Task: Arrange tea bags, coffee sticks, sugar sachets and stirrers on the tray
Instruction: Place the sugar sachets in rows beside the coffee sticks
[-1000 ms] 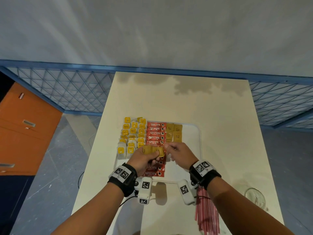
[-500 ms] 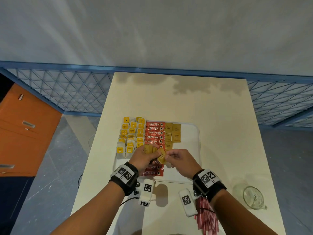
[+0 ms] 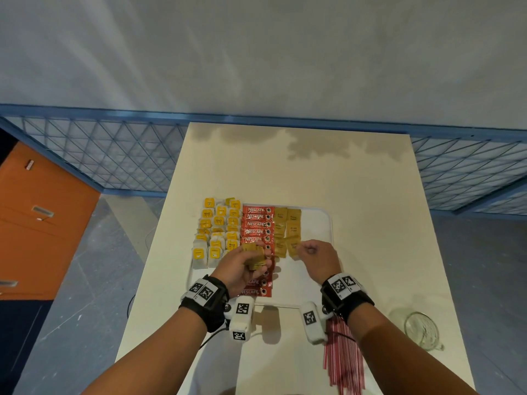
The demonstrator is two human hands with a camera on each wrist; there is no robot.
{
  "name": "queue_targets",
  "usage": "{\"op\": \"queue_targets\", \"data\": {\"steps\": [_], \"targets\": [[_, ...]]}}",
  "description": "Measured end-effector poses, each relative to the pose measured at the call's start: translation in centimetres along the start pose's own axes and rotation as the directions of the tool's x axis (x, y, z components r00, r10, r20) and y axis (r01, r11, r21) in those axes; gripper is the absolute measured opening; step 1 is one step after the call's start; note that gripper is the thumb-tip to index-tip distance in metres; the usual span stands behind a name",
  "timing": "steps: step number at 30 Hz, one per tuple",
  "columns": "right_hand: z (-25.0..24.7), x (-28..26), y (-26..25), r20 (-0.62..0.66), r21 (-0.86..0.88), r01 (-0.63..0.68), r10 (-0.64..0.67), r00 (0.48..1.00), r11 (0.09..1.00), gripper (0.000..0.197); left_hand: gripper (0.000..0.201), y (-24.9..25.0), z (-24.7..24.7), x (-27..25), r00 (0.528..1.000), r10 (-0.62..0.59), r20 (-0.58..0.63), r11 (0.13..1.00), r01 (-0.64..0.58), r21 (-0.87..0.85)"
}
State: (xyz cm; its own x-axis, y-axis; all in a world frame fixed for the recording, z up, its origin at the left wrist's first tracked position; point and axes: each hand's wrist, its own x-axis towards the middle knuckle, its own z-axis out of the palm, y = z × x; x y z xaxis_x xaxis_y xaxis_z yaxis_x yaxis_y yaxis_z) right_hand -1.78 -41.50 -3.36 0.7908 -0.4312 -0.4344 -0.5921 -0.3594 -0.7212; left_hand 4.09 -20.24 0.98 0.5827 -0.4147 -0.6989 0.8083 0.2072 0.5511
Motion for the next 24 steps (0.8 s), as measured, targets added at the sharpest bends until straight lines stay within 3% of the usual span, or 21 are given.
{"op": "queue_targets", "data": {"steps": [6, 9, 13, 19, 24], "targets": [[1.1, 1.3, 0.7, -0.006, -0.028, -0.096, 0.096, 0.995, 0.995, 0.016, 0.027, -0.3, -0.2, 0.1, 0.999, -0.029, 0.023, 0.999, 0.029, -0.014], [1.7, 1.3, 0.6, -0.036, -0.043, -0.133, 0.131, 0.991, 0.990, 0.006, 0.031, -0.5, -0.4, 0.1, 0.999, -0.034, 0.035, 0.999, 0.034, 0.007], [1.9, 1.3, 0.6, -0.051, -0.080, -0.146, 0.142, 0.989, 0.986, 0.015, 0.031, -0.5, -0.3, 0.0, 0.999, -0.025, 0.047, 0.998, 0.023, 0.052], [1.6, 0.6, 0.0, -0.025, -0.147, -0.093, 0.091, 0.996, 0.985, 0.014, 0.022, -0.6, -0.2, -0.2, 0.997, -0.017, 0.069, 0.993, 0.009, 0.117], [1.1, -2.2, -1.6, 0.069, -0.075, 0.094, -0.089, 0.994, 0.993, 0.007, 0.027, -0.8, 0.0, -0.4, 0.996, -0.044, 0.082, 0.997, 0.039, 0.067]]}}
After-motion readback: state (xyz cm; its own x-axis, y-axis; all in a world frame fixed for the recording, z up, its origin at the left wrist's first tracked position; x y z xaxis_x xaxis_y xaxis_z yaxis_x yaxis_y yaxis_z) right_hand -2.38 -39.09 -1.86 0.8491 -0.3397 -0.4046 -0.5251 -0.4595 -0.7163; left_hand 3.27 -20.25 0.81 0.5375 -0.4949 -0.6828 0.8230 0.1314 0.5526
